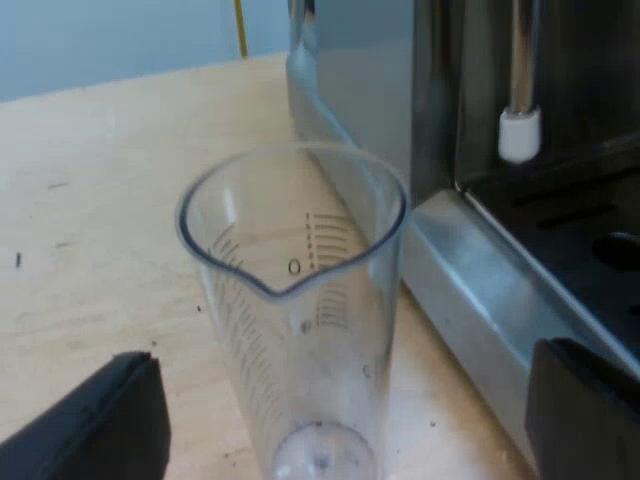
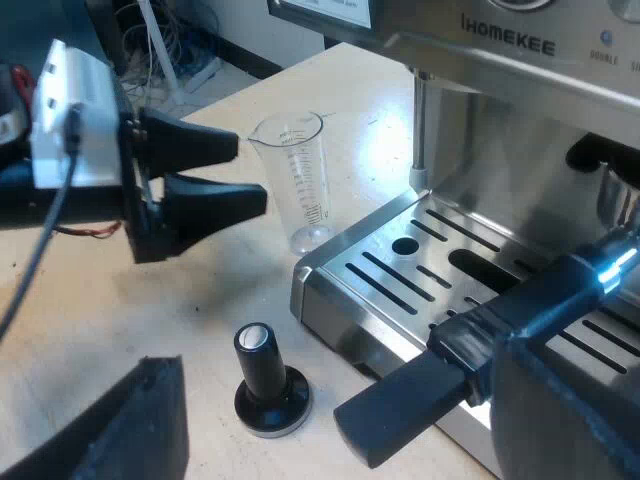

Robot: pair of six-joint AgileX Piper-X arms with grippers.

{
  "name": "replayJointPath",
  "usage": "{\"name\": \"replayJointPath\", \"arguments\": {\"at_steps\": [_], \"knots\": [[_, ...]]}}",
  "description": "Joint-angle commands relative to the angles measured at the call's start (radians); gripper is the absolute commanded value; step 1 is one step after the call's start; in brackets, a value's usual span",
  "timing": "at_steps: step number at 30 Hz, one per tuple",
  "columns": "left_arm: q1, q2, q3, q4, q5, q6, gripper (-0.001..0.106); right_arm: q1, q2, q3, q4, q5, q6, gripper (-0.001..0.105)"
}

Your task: Pour the beans into the coffee machine

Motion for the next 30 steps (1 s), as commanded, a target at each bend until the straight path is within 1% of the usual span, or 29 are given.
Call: {"name": "replayJointPath", "arguments": {"at_steps": [1,6,7,8,10,11,12,14,16,17,19,20,22,24,25,30], "knots": [[0.002,-0.075,-0.001,0.062,-0.007,-0.014,0.083,0.002,-0.004,-0.002,-0.014,-0.003,-0.009,0.065],[0.002,-0.185,-0.001,0.126,-0.007,-0.014,0.083,0.002,-0.004,-0.002,-0.012,-0.006,-0.009,0.065],[0.002,-0.251,-0.003,0.172,-0.007,-0.017,0.083,0.002,-0.004,-0.002,-0.01,-0.006,-0.009,0.065],[0.002,-0.267,-0.004,0.186,-0.007,-0.017,0.083,0.002,-0.004,-0.006,-0.008,-0.006,-0.006,0.065],[0.002,-0.366,-0.006,0.268,-0.012,-0.017,0.083,0.002,-0.006,-0.017,-0.007,-0.006,0.025,0.065],[0.002,-0.391,-0.006,0.284,-0.019,-0.017,0.083,0.002,-0.006,-0.021,-0.007,-0.002,0.037,0.065],[0.002,-0.443,-0.01,0.321,-0.024,-0.017,0.083,0.002,-0.006,-0.031,-0.003,-0.001,0.049,0.065],[0.002,-0.512,-0.02,0.383,-0.028,-0.017,0.083,0.002,-0.006,-0.045,0.016,0.002,0.052,0.065],[0.002,-0.601,-0.053,0.477,-0.043,-0.004,0.083,0.002,-0.006,-0.082,0.08,0.033,0.052,0.065],[0.002,-0.614,-0.064,0.492,-0.048,0.002,0.083,0.002,-0.006,-0.09,0.091,0.041,0.052,0.065],[0.002,-0.676,-0.117,0.571,-0.061,0.021,0.083,0.002,-0.006,-0.126,0.151,0.068,0.052,0.065],[0.002,-0.687,-0.131,0.589,-0.062,0.026,0.083,0.002,-0.006,-0.131,0.161,0.073,0.052,0.065],[0.002,-0.709,-0.195,0.657,-0.063,0.045,0.083,0.002,-0.006,-0.157,0.18,0.098,0.054,0.065],[0.002,-0.71,-0.227,0.689,-0.063,0.048,0.083,-0.002,-0.006,-0.172,0.18,0.114,0.066,0.065],[0.002,-0.71,-0.263,0.719,-0.068,0.052,0.083,-0.005,-0.006,-0.19,0.18,0.127,0.09,0.065],[0.002,-0.71,-0.356,0.766,-0.088,0.052,0.083,-0.068,-0.004,-0.227,0.187,0.132,0.133,0.065]]}}
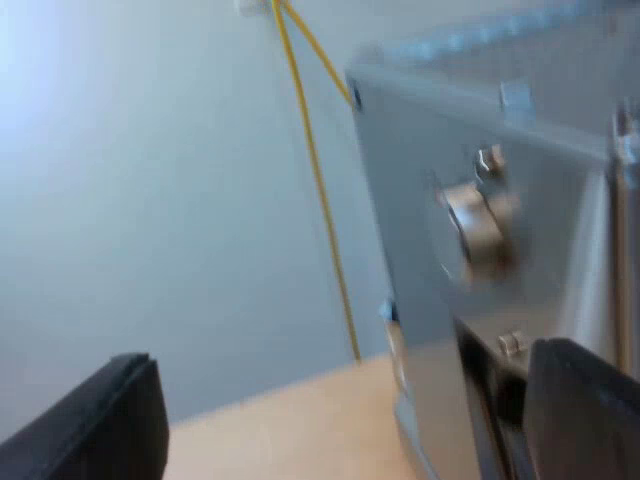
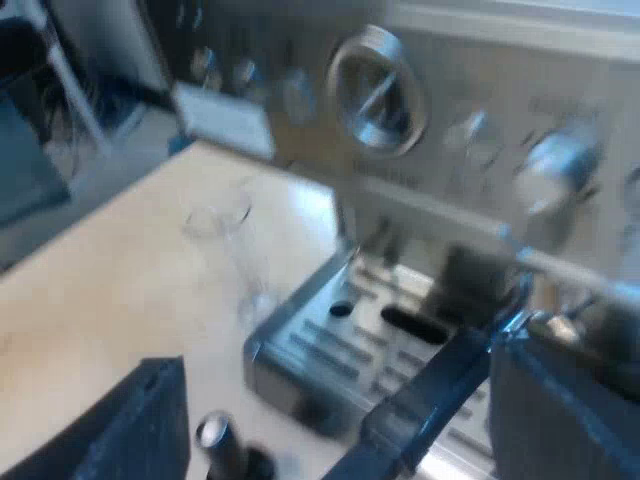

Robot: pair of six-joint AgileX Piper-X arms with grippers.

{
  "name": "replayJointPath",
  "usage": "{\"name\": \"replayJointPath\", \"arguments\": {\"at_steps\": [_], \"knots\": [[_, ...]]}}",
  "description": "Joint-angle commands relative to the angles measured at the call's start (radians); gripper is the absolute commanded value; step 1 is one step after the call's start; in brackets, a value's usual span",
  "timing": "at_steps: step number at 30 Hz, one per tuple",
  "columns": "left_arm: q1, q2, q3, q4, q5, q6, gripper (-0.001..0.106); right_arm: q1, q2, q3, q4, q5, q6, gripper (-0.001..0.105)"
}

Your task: Pour the beans into the coffee machine

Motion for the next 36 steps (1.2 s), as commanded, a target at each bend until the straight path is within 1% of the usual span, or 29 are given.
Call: {"name": "replayJointPath", "arguments": {"at_steps": [1,3,7,10,11,14,16,19,22,23,26,28,32,36], "knots": [[0.002,-0.003,-0.054,0.032,-0.026,-0.003,0.083,-0.075,-0.004,-0.039,0.004,0.001,0.041,0.065],[0.002,-0.003,-0.075,0.041,-0.026,-0.003,0.083,-0.125,0.0,-0.052,0.009,-0.016,0.054,0.065],[0.002,-0.003,-0.122,0.076,-0.026,-0.003,0.083,-0.263,0.013,-0.088,0.048,-0.078,0.054,0.065],[0.002,-0.003,-0.15,0.105,-0.026,-0.003,0.083,-0.359,0.014,-0.101,0.065,-0.101,0.048,0.065],[0.002,-0.003,-0.156,0.113,-0.026,-0.003,0.083,-0.371,0.011,-0.103,0.068,-0.102,0.048,0.065],[0.002,-0.003,-0.192,0.183,-0.032,-0.003,0.083,-0.447,-0.004,-0.104,0.075,-0.101,0.032,0.065],[0.002,-0.003,-0.218,0.253,-0.032,-0.003,0.082,-0.494,-0.023,-0.104,0.096,-0.101,0.012,0.064],[0.002,-0.02,-0.227,0.27,-0.072,-0.003,0.082,-0.541,-0.048,-0.104,0.146,-0.09,-0.032,0.064],[0.002,-0.06,-0.227,0.291,-0.073,-0.003,0.082,-0.583,-0.081,-0.104,0.204,-0.037,-0.089,0.064],[0.002,-0.069,-0.227,0.303,-0.073,-0.003,0.082,-0.591,-0.088,-0.104,0.213,-0.029,-0.096,0.064],[0.002,-0.108,-0.227,0.376,-0.073,-0.003,0.082,-0.624,-0.122,-0.104,0.249,0.009,-0.135,0.064],[0.002,-0.139,-0.227,0.422,-0.073,-0.003,0.082,-0.65,-0.152,-0.104,0.256,0.01,-0.144,0.064],[0.002,-0.186,-0.227,0.45,-0.069,-0.008,0.082,-0.661,-0.194,-0.104,0.264,0.014,-0.144,0.064],[0.002,-0.248,-0.227,0.476,-0.068,-0.057,0.082,-0.661,-0.242,-0.104,0.338,0.017,-0.144,0.064]]}}
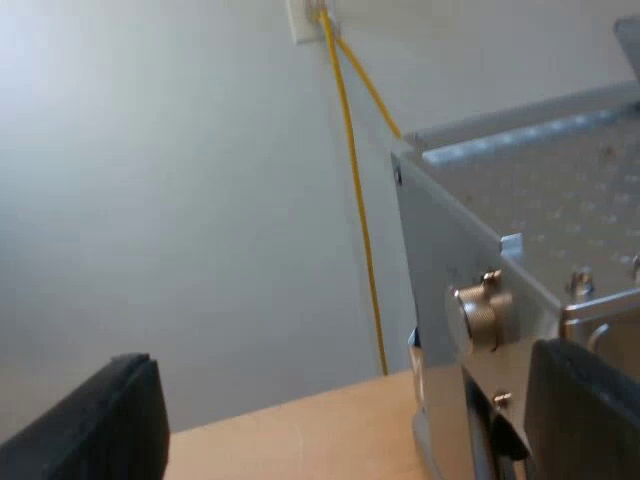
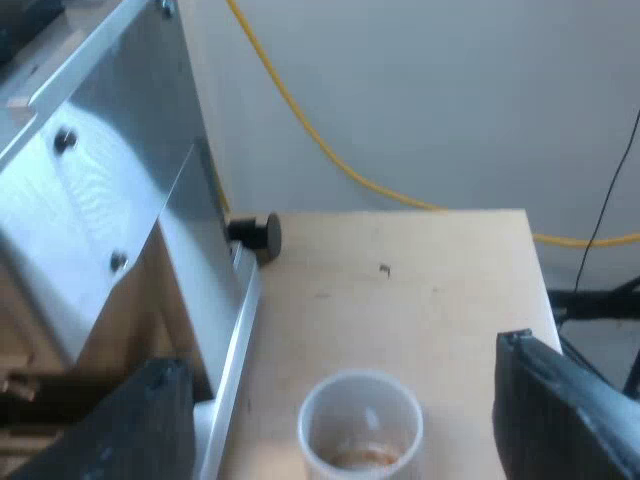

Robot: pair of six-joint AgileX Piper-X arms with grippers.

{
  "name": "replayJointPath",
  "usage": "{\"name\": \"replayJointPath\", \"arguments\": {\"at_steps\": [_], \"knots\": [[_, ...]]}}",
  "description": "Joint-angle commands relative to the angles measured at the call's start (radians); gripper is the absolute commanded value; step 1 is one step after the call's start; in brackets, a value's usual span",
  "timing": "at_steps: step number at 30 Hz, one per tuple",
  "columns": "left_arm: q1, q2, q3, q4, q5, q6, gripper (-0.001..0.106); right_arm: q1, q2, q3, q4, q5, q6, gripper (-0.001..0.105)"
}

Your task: Pour the beans into the coffee machine

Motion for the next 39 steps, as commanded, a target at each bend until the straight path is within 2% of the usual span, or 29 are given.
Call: {"name": "replayJointPath", "arguments": {"at_steps": [1,10,21,24,28,33,39], "knots": [[0.002,-0.046,-0.012,0.044,-0.001,-0.036,0.082,-0.006,-0.041,-0.012,0.061,0.003,-0.017,0.064],[-0.067,-0.191,-0.012,0.23,-0.003,-0.009,0.082,-0.006,-0.186,-0.012,0.134,-0.012,-0.023,0.064],[-0.068,-0.373,-0.012,0.452,-0.005,-0.008,0.082,-0.006,-0.356,-0.012,0.25,-0.017,-0.018,0.064],[-0.068,-0.444,-0.012,0.5,-0.024,-0.008,0.082,-0.006,-0.393,-0.012,0.287,-0.017,-0.018,0.064],[-0.068,-0.53,-0.012,0.559,-0.028,-0.008,0.082,-0.006,-0.44,-0.012,0.32,-0.017,0.026,0.064],[-0.068,-0.543,-0.04,0.679,-0.036,-0.01,0.082,-0.006,-0.502,-0.004,0.331,-0.017,0.029,0.064],[-0.068,-0.543,-0.046,0.694,-0.041,-0.047,0.082,-0.006,-0.567,0.007,0.345,-0.017,0.052,0.064]]}}
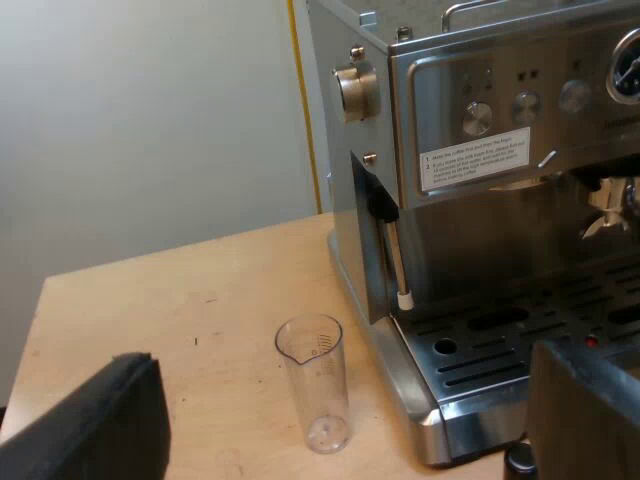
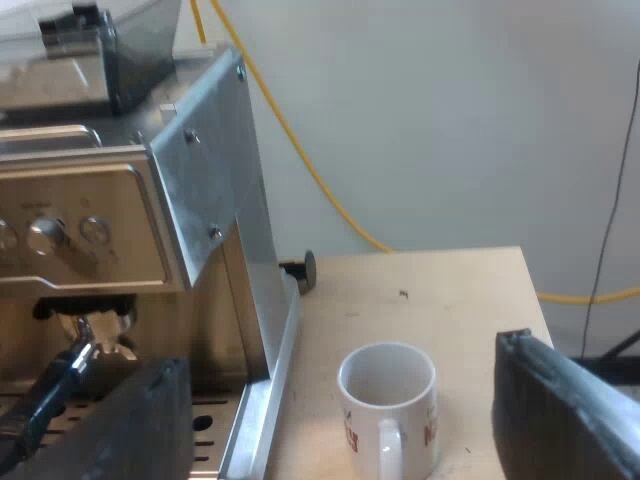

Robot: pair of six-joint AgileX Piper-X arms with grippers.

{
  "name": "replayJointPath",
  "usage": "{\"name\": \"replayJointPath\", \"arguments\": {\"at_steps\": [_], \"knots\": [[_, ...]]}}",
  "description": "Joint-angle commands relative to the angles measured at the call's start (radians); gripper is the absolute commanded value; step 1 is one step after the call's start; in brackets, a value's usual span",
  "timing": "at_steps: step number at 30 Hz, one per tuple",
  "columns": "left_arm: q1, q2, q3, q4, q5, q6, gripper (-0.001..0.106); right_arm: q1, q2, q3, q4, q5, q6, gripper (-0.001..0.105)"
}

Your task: Pour the beans into the coffee machine

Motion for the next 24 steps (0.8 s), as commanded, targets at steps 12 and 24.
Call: {"name": "replayJointPath", "arguments": {"at_steps": [12,24], "knots": [[-0.005,-0.036,-0.01,0.044,-0.012,-0.071,0.082,-0.006,-0.072,0.024,0.113,-0.032,0.02,0.064],[-0.005,-0.036,0.064,0.042,-0.018,-0.058,0.082,-0.006,-0.07,0.185,0.051,-0.083,0.027,0.064]]}}
